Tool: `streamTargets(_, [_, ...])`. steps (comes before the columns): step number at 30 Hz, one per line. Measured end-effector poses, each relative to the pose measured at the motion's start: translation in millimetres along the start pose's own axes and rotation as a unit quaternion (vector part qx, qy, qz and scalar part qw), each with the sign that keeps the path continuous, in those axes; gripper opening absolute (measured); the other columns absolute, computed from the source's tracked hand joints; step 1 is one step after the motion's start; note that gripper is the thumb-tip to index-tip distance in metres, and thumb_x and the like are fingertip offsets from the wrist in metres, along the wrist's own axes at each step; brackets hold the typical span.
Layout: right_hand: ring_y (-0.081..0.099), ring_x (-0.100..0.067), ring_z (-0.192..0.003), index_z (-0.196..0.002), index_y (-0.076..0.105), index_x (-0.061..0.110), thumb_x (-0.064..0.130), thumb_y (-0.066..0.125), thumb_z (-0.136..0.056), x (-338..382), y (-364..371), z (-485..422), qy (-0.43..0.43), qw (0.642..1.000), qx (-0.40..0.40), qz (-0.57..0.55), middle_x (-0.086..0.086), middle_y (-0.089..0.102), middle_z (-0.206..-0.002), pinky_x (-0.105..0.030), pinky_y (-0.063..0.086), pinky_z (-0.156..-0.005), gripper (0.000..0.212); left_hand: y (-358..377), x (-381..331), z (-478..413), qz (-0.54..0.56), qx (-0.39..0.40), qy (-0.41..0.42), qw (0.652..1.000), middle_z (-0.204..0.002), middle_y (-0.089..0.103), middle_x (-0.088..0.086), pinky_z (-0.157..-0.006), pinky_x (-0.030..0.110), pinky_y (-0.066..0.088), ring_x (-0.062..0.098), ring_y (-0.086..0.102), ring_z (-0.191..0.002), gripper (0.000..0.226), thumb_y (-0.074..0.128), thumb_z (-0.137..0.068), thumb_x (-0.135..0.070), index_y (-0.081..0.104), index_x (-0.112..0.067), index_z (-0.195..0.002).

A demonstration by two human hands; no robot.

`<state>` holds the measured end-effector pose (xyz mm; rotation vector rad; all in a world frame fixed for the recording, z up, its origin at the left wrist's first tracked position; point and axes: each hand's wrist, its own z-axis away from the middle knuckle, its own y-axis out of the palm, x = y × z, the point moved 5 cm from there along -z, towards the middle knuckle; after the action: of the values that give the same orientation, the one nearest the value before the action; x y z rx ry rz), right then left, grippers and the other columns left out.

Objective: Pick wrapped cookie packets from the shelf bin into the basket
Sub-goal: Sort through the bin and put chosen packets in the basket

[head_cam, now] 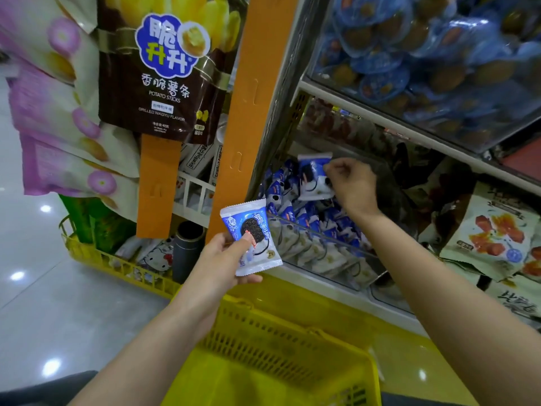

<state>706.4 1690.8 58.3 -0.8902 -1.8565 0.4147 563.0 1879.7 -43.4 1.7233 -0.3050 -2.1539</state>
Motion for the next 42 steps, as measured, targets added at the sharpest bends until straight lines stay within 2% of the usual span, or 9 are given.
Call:
streamTargets(2, [0.059, -0.007, -0.074, -0.086, 0.065, 0.017, 0.023, 0.061, -0.088, 14, -20, 10, 0.02, 0.994, -0.021, -0.108, 0.005, 0.064, -0.08, -0.018, 0.045, -0.064, 0.008, 1, -1, 2, 0.029, 0.004, -0.016, 0.999, -0.096, 0.068, 0.008, -0.05, 0.026, 0.055, 0.016, 0.068, -0.07, 0.019, 0.053, -0.092, -0.021, 0.055, -0.01, -0.107])
streamTargets(5, [0.059, -0.003, -0.061, -0.08, 0.064, 0.021, 0.019, 0.06, -0.089, 35, -21, 45, 0.087, 0.96, 0.111, -0.241, 0.006, 0.066, -0.073, -0.017, 0.049, -0.055, 0.01, 4, -1, 6, 0.052, 0.03, -0.034, 0.998, -0.098, 0.069, 0.008, -0.059, 0.032, 0.058, 0.019, 0.07, -0.078, 0.034, 0.058, -0.083, -0.035, 0.056, -0.012, -0.107])
streamTargets(11, [0.056, 0.0, -0.05, -0.08, 0.064, 0.013, 0.014, 0.063, -0.086, 54, 2, 130, 0.108, 0.906, 0.335, -0.237, 0.006, 0.062, -0.059, -0.013, 0.047, -0.049, 0.007, 21, -5, 24, 0.035, 0.161, -0.01, 0.986, -0.114, 0.068, 0.003, -0.076, 0.031, 0.057, 0.02, 0.065, -0.103, 0.059, 0.062, -0.067, -0.048, 0.059, -0.021, -0.119])
streamTargets(17, [0.06, -0.006, -0.079, -0.102, 0.06, 0.019, 0.024, 0.06, -0.088, 51, -7, 128, 0.02, 0.968, 0.218, -0.119, 0.005, 0.064, -0.093, -0.017, 0.052, -0.068, 0.015, 17, -7, 32, -0.01, 0.141, 0.022, 0.99, -0.112, 0.069, 0.0, -0.085, 0.039, 0.054, 0.018, 0.066, -0.102, 0.052, 0.061, -0.076, -0.033, 0.053, -0.021, -0.126])
streamTargets(23, [0.058, -0.011, -0.077, -0.093, 0.066, 0.016, 0.023, 0.056, -0.092, 42, 7, 127, 0.124, 0.907, 0.376, -0.141, -0.01, 0.07, -0.094, -0.029, 0.05, -0.077, 0.012, 20, -8, 34, -0.053, 0.164, 0.017, 0.985, -0.116, 0.067, -0.002, -0.1, 0.042, 0.044, 0.015, 0.061, -0.11, 0.056, 0.063, -0.074, -0.037, 0.053, -0.022, -0.127])
streamTargets(28, [0.05, -0.004, -0.057, -0.089, 0.068, 0.004, 0.025, 0.059, -0.09, 42, -4, 83, 0.096, 0.954, 0.245, -0.146, -0.002, 0.055, -0.069, -0.012, 0.045, -0.05, 0.023, 14, -10, 29, -0.031, 0.126, 0.023, 0.991, -0.106, 0.071, -0.002, -0.089, 0.031, 0.05, 0.015, 0.065, -0.103, 0.033, 0.057, -0.086, -0.029, 0.059, -0.019, -0.117])
streamTargets(33, [0.063, -0.024, -0.089, -0.109, 0.06, 0.004, 0.025, 0.061, -0.088, 13, 4, 18, 0.145, 0.982, 0.027, -0.12, -0.012, 0.065, -0.096, -0.038, 0.055, -0.084, 0.029, 6, -12, 19, -0.005, 0.08, 0.007, 0.997, -0.097, 0.073, -0.001, -0.067, 0.021, 0.051, 0.009, 0.07, -0.083, 0.025, 0.052, -0.091, -0.024, 0.059, -0.016, -0.114])
streamTargets(37, [0.061, -0.021, -0.089, -0.109, 0.061, 0.002, 0.022, 0.063, -0.087, -2, 34, 1, 0.131, 0.99, 0.028, -0.042, -0.009, 0.064, -0.094, -0.031, 0.049, -0.083, 0.03, 4, -15, 17, 0.0, 0.073, 0.008, 0.997, -0.098, 0.073, -0.003, -0.058, 0.015, 0.052, 0.008, 0.07, -0.085, 0.027, 0.053, -0.091, -0.024, 0.057, -0.02, -0.117])
streamTargets(42, [0.054, -0.032, -0.065, -0.059, 0.051, 0.017, 0.023, 0.065, -0.086, -12, 59, 3, 0.11, 0.983, 0.129, 0.075, -0.011, 0.052, -0.064, -0.03, 0.049, -0.067, 0.031, 2, -19, 18, -0.005, 0.076, 0.012, 0.997, -0.098, 0.073, -0.007, -0.062, 0.016, 0.053, 0.007, 0.069, -0.087, 0.027, 0.054, -0.09, -0.025, 0.057, -0.023, -0.117])
